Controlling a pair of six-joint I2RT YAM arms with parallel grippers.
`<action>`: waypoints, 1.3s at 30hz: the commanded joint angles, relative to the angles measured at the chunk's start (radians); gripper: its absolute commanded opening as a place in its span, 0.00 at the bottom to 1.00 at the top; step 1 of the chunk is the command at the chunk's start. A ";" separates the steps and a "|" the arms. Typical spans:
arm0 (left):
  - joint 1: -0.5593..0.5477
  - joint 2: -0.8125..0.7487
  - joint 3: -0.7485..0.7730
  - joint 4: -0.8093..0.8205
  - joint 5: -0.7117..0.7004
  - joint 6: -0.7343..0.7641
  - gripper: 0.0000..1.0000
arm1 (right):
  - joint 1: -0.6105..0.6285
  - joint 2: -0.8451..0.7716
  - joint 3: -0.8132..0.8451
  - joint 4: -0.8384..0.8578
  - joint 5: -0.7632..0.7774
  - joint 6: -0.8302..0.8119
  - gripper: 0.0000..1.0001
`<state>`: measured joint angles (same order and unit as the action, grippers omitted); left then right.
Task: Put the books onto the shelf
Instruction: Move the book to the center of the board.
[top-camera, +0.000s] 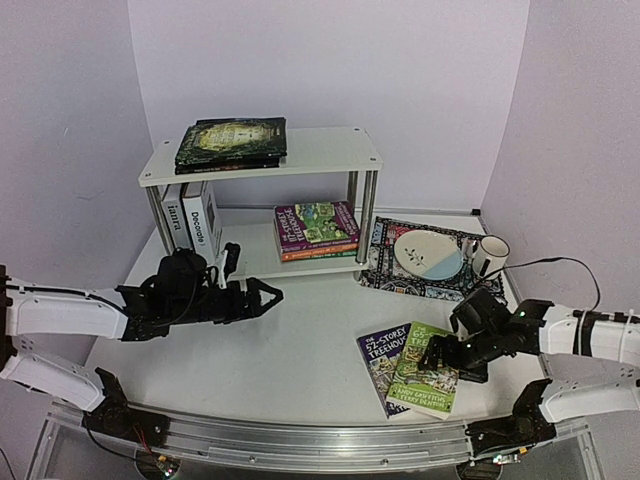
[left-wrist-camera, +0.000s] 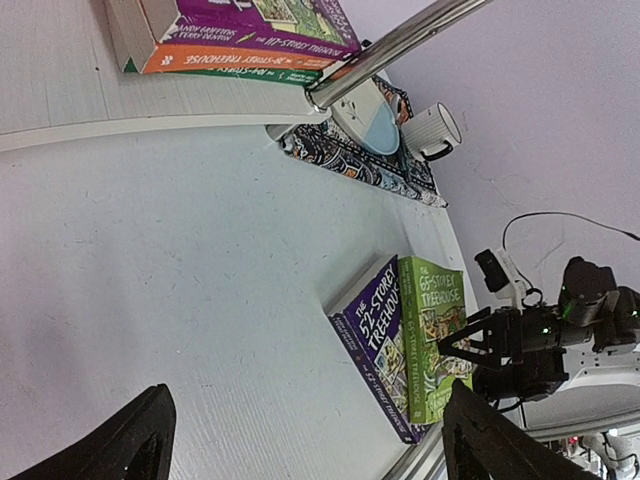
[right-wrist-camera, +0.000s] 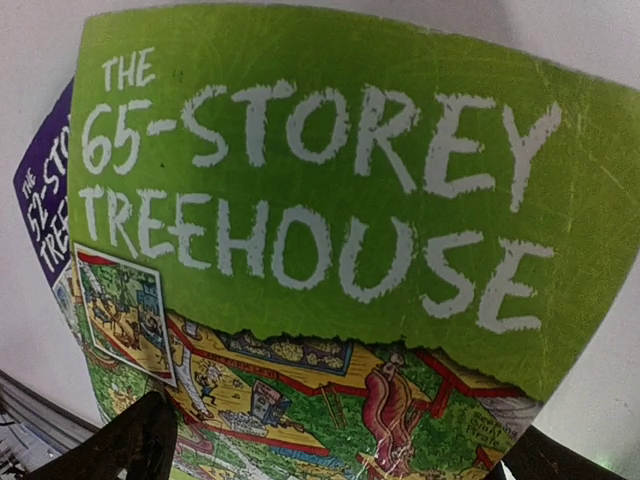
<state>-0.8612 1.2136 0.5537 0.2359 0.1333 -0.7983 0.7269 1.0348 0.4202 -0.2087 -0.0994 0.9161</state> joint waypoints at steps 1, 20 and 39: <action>-0.002 -0.031 -0.006 0.027 -0.034 -0.028 0.94 | 0.007 0.045 -0.051 0.252 -0.151 -0.004 0.98; 0.180 -0.248 -0.095 -0.115 -0.053 -0.055 0.96 | 0.126 0.662 0.566 0.327 -0.154 -0.317 0.98; 0.268 0.095 0.140 -0.102 0.055 0.056 1.00 | 0.199 0.450 0.401 0.273 -0.131 -0.252 0.98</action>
<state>-0.6006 1.2543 0.6050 0.1078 0.1346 -0.7856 0.8666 1.5071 0.8357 0.0868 -0.2278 0.6338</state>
